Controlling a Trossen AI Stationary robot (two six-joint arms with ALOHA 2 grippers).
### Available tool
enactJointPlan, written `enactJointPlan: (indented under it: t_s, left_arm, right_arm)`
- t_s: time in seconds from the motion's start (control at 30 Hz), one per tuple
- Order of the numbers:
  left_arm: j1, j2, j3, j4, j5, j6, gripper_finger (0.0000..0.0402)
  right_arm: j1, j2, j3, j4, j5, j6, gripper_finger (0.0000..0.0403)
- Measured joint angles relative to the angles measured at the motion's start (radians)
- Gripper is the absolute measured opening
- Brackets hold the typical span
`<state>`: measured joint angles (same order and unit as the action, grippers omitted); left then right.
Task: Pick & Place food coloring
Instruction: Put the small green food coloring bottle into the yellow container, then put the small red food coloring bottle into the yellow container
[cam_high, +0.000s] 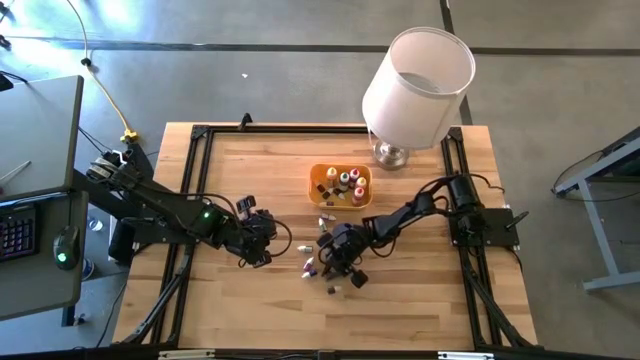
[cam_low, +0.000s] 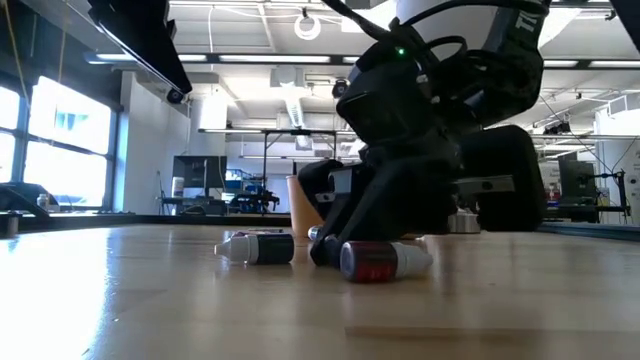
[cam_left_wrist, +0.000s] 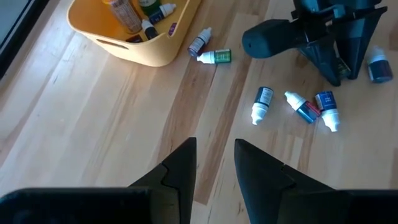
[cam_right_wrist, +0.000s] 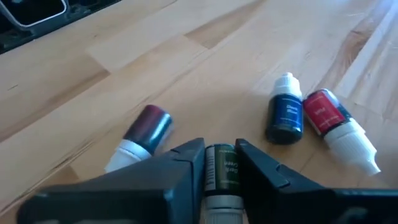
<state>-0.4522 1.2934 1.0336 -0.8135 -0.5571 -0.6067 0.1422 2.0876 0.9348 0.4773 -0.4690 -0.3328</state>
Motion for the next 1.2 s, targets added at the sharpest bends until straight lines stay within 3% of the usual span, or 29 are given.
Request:
enactJointPlan:
  t_s: [0.2,0.5,0.63,0.8,0.97,1.2]
  left_arm:
    - [0.0,0.0,0.0,0.0,-0.008,0.022,0.0105]
    - [0.0,0.0,0.0,0.003,-0.011,0.029,0.0105]
    - [0.0,0.001,0.0,0.002,-0.012,0.027,0.0105]
    - [0.0,0.001,0.0,0.0,-0.038,0.027,0.0105]
    - [0.0,0.001,0.0,0.003,-0.063,0.037,0.0105]
    - [0.0,0.001,0.0,0.002,-0.064,0.037,0.0105]
  right_arm:
    - [-0.03,-0.024,-0.002,0.024,0.017,0.06,0.0065]
    - [-0.126,-0.289,-0.002,-0.159,0.313,-0.095,0.0072]
    - [-0.198,-0.393,-0.001,-0.213,0.493,-0.075,0.0068]
    - [-0.278,-0.384,-0.002,-0.298,0.591,0.034,0.008]
    - [-0.293,-0.345,-0.002,-0.332,0.728,0.005,0.0091]
    - [-0.278,-0.345,-0.002,-0.306,0.713,-0.031,0.0123]
